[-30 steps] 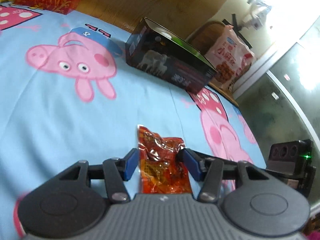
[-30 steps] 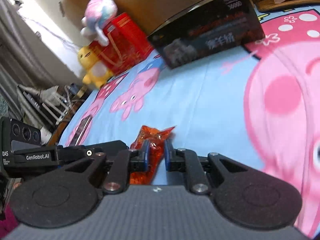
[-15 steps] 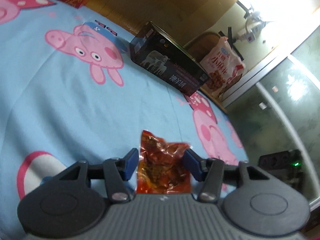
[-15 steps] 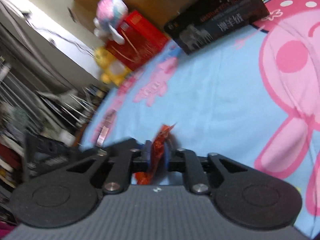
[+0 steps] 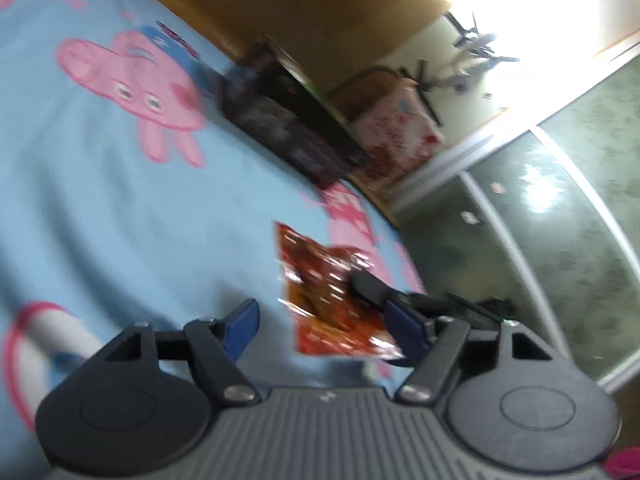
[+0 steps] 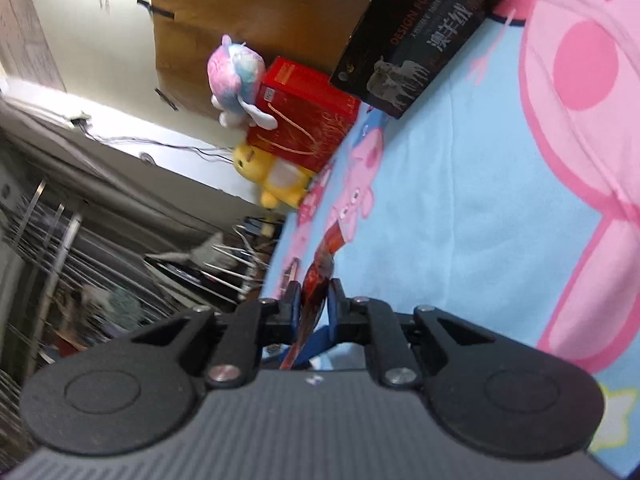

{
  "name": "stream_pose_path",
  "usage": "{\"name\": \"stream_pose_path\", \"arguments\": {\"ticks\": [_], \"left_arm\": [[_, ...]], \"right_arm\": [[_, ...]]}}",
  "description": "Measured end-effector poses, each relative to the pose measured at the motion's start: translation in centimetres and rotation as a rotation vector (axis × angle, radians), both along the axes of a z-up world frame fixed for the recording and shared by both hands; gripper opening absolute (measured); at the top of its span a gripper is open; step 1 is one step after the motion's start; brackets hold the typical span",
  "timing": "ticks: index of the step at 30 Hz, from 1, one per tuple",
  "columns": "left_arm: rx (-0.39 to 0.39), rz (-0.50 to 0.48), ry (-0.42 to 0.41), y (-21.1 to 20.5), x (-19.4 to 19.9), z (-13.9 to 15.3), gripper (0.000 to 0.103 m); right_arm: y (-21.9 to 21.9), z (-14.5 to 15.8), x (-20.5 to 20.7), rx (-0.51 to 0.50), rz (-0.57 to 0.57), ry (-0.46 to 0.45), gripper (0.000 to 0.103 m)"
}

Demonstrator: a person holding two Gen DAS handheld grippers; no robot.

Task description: Organize snacks

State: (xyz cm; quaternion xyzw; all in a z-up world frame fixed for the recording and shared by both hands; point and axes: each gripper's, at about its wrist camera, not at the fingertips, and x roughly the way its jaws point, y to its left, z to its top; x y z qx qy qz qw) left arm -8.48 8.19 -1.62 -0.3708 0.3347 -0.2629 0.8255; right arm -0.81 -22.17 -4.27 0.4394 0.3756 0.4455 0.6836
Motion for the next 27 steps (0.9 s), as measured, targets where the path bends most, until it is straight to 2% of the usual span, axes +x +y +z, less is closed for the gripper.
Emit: {"name": "stream_pose_path", "arguments": {"ticks": [1,2,3,6,11,16,19,27], "left_arm": [[-0.002,-0.009,-0.003,-0.4,0.2,0.0,0.061],[0.005,-0.016,-0.002,-0.7,0.4,0.0,0.039],[0.016,-0.017,0.011,-0.9,0.8,0.0,0.031],[0.008,-0.023,0.041,-1.1,1.6,-0.5,0.026],[0.102,-0.039,0.03,-2.3,3.3,0.9,0.026],[0.233,-0.048,-0.044,-3.9,5.7,4.1,0.026],[0.29,-0.046,-0.089,-4.8,7.7,6.1,0.027],[0.355,-0.033,-0.132,-6.3,15.2,8.9,0.027]], "right_arm": [[0.0,0.0,0.0,0.006,0.002,-0.001,0.017],[0.0,0.2,-0.1,-0.005,0.001,-0.011,0.017],[0.0,0.5,-0.2,-0.028,-0.007,-0.026,0.017],[-0.6,0.9,-0.2,-0.075,-0.02,-0.066,0.017],[-0.1,3.4,-0.4,-0.233,-0.091,-0.235,0.017],[0.4,6.3,0.7,-0.327,-0.181,-0.386,0.018],[0.0,7.4,2.5,-0.349,-0.226,-0.432,0.018],[-0.2,9.3,8.7,-0.407,-0.3,-0.513,0.019]]}}
